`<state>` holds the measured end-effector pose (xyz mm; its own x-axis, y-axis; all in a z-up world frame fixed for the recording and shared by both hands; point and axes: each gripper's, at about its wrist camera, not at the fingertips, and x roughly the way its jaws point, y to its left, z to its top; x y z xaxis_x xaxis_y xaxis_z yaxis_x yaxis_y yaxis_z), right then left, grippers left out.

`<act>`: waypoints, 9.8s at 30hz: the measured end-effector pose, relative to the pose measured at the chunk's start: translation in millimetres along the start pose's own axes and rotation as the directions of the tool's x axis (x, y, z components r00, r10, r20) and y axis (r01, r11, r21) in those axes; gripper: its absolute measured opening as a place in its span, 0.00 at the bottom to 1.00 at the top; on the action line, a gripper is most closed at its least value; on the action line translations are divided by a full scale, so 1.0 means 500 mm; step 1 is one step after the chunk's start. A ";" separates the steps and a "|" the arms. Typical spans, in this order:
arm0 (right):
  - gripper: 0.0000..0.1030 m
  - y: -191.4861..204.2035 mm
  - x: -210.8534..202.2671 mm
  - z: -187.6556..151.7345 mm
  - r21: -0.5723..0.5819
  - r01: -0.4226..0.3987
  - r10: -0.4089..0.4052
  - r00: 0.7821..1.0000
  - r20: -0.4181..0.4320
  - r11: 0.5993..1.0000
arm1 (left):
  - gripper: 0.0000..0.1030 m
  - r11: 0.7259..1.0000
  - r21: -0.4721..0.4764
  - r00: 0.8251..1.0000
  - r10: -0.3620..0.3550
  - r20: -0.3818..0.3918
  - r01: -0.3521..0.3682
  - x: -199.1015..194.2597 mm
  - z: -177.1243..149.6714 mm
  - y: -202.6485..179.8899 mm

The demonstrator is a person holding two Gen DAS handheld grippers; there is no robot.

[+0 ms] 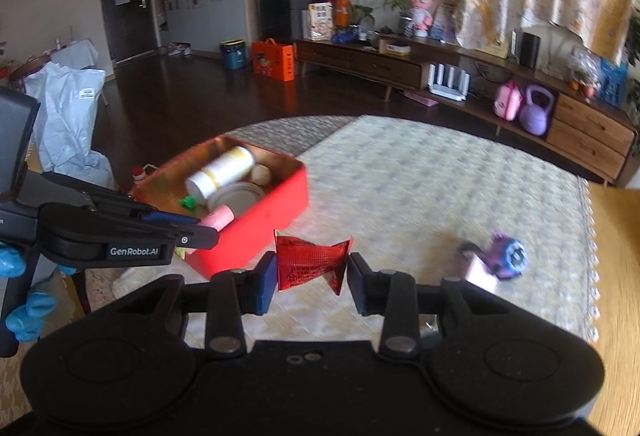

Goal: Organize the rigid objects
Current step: 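Carry the pink tube with the left tool to the red box while the right tool carries the packet, then open the left tool to drop the pink tube in the box while the right tool releases the packet, then move both tools back toward the plush toy and nail clipper, then close the right tool on the purple plush toy while the left tool grasps the silver nail clipper, then carry the plush toy with the right tool to the red box while the left tool carries the clipper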

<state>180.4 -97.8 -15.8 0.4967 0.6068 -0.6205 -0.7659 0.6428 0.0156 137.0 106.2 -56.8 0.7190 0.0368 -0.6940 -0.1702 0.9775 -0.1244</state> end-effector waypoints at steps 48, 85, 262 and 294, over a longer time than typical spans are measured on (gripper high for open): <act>0.37 0.200 0.336 0.070 -0.075 -0.092 0.073 0.971 -0.229 0.993 | 0.15 0.971 -0.106 0.963 0.191 -0.191 -0.214 0.154 0.050 0.299; 0.70 0.158 0.224 0.060 0.023 -0.114 0.117 0.984 -0.133 0.993 | 0.26 0.983 -0.094 0.977 0.139 -0.161 -0.156 0.084 0.056 0.250; 0.54 0.049 0.135 0.105 0.085 0.014 -0.010 0.999 -0.047 0.996 | 0.11 0.994 -0.044 0.994 0.098 -0.047 -0.100 0.025 0.039 0.161; 0.54 0.153 0.385 0.122 -0.096 -0.010 -0.009 0.981 -0.196 0.995 | 0.12 0.980 -0.135 0.978 0.122 -0.167 -0.145 0.138 0.026 0.272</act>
<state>242.2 96.6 -86.4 0.4136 0.4977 -0.7624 -0.8064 0.5889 -0.0530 172.4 244.5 -112.5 0.5705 0.1206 -0.8124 -0.3617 0.9249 -0.1167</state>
